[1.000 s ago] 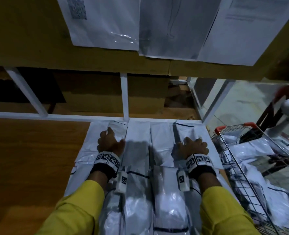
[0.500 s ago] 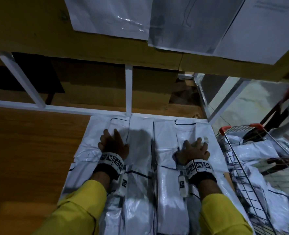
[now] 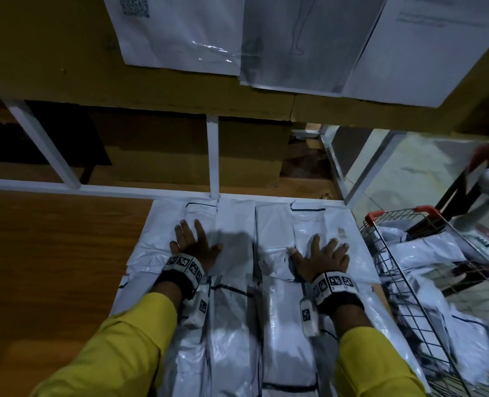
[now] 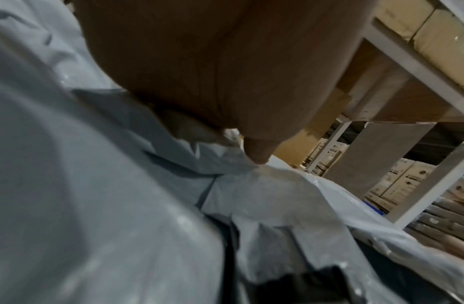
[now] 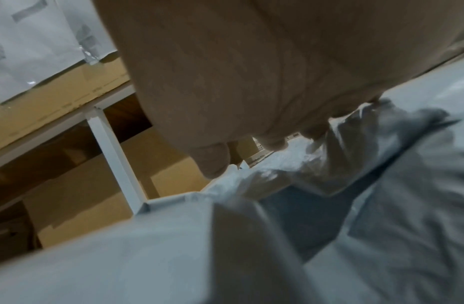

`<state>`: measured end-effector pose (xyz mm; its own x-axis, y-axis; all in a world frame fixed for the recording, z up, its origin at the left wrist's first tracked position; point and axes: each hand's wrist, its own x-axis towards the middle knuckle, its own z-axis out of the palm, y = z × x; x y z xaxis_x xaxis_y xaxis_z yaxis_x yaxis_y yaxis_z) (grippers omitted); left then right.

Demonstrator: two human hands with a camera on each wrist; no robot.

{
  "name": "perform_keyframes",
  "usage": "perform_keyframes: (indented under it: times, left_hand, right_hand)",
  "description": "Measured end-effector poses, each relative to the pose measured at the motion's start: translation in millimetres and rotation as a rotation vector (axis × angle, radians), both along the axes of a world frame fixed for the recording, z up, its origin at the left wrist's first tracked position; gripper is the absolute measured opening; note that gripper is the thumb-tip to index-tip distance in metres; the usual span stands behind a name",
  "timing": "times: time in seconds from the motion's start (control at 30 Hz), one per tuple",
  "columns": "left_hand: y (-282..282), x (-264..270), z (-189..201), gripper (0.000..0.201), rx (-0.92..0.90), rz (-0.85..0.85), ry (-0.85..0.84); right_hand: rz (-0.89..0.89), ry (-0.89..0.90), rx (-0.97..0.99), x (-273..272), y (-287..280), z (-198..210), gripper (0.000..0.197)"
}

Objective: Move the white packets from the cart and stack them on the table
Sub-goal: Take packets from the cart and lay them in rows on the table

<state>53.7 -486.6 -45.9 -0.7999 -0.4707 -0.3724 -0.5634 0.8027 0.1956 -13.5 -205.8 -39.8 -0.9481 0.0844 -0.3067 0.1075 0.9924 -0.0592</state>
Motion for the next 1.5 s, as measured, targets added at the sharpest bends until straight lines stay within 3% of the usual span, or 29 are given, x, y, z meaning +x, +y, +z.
perform_keyframes:
  times: [0.17,0.3,0.5,0.7,0.9,1.07,1.33,1.5]
  left_hand:
    - [6.2,2.3,20.2,0.094,-0.069,0.055,0.164]
    - [16.8,7.2,57.6,0.084,-0.002,0.050,0.274]
    - [55.4,24.9,115.5,0.068,0.074,0.003,0.438]
    - [108.9,50.1,156.5,0.061,0.078,-0.029,0.633]
    - [183.8,78.0,159.0,0.054,0.158,-0.067,0.713]
    - [256.4,98.5,149.5,0.055,0.257,-0.144,0.715]
    - [383.2,95.0,143.9,0.064,0.307,-0.344,0.727]
    - [456.6,69.7,150.5,0.054,0.295,-0.484,0.698]
  right_hand:
    - [0.004,0.116,-0.038,5.5,10.3,4.5,0.094]
    - [-0.012,0.205,-0.099,16.6,19.4,19.7,0.086]
    - [-0.052,0.180,-0.299,39.5,57.3,46.3,0.073]
    - [0.005,0.311,-0.461,63.5,104.8,60.3,0.060]
    - [0.052,0.339,-0.523,95.0,154.3,76.2,0.073]
    - [0.023,0.395,-0.552,127.6,217.3,86.0,0.044]
    - [-0.122,0.413,-0.547,168.0,337.1,66.5,0.059]
    - [-0.238,0.416,-0.551,182.5,394.7,55.7,0.066]
